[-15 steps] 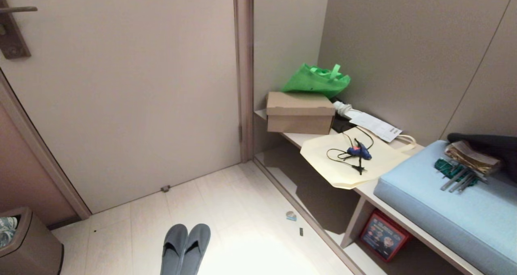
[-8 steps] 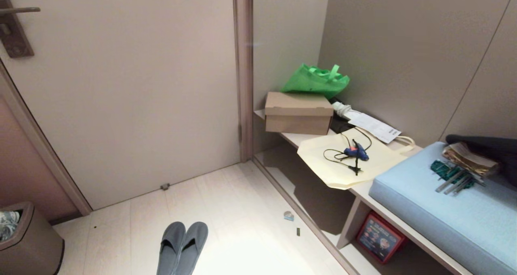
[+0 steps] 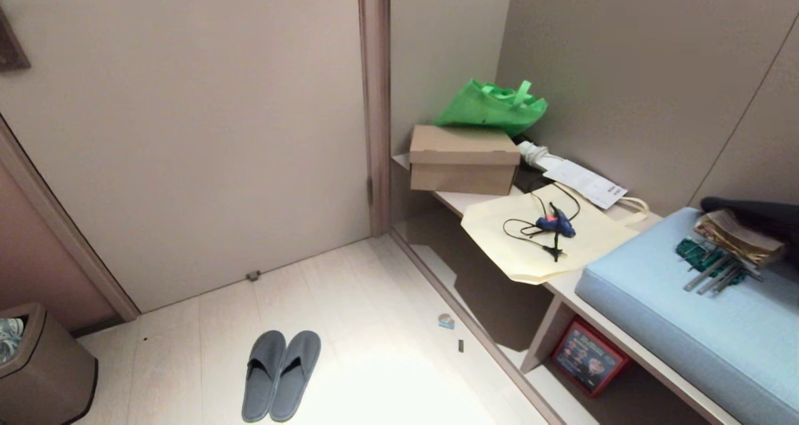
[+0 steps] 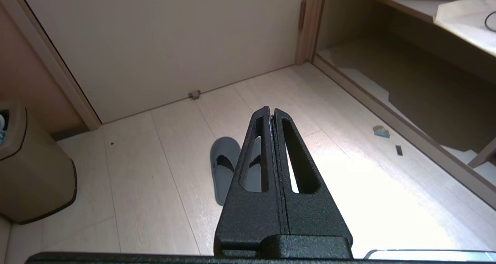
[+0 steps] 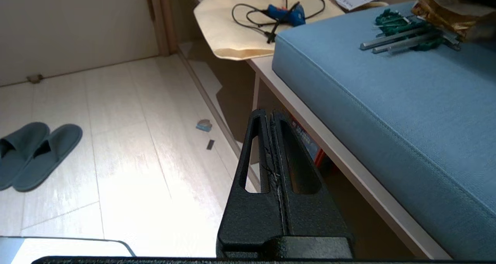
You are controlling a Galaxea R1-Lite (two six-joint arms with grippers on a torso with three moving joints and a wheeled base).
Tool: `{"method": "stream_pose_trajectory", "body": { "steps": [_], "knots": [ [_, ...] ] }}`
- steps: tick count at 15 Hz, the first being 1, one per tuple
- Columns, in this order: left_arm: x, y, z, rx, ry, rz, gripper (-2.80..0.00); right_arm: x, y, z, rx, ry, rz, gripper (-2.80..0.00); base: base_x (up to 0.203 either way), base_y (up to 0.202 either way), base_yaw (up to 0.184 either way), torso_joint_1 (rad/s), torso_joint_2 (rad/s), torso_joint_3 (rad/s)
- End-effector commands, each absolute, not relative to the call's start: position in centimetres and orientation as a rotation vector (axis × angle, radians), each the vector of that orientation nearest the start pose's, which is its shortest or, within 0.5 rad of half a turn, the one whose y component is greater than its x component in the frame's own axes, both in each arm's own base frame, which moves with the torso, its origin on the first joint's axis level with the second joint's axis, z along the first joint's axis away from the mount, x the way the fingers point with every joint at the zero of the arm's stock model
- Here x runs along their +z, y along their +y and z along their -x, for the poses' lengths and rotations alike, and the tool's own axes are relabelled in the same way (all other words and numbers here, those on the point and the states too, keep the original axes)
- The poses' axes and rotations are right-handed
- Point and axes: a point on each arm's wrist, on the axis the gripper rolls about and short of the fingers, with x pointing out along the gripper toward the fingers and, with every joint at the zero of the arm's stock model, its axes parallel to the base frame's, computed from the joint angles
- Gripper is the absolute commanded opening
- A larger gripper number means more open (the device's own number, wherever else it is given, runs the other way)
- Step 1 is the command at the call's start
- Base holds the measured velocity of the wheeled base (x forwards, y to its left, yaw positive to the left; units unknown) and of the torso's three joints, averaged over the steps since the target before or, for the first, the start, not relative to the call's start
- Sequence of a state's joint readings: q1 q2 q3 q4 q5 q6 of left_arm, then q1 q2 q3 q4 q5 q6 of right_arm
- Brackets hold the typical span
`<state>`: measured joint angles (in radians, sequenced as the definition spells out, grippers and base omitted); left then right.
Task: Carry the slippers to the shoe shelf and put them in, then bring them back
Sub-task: Pick up the slippers on the floor
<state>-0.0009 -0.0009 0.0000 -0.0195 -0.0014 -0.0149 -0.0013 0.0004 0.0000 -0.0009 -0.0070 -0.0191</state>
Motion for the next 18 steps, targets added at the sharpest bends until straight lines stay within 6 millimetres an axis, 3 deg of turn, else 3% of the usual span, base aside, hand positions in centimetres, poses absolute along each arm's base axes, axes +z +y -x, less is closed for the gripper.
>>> {"method": "stream_pose_trajectory", "body": {
  "steps": [1,18],
  "knots": [
    [7.54,0.00,2.23,-0.003,-0.014,0.015,-2.80,7.57,-0.01,2.27,-0.008,0.000,0.020,-2.80,0.000,0.000,0.000,0.002,0.01,-0.197],
    [7.54,0.00,2.23,-0.003,-0.014,0.015,-2.80,7.57,-0.01,2.27,-0.007,0.000,0.009,-2.80,0.000,0.000,0.000,0.001,0.00,-0.196]
  ]
}}
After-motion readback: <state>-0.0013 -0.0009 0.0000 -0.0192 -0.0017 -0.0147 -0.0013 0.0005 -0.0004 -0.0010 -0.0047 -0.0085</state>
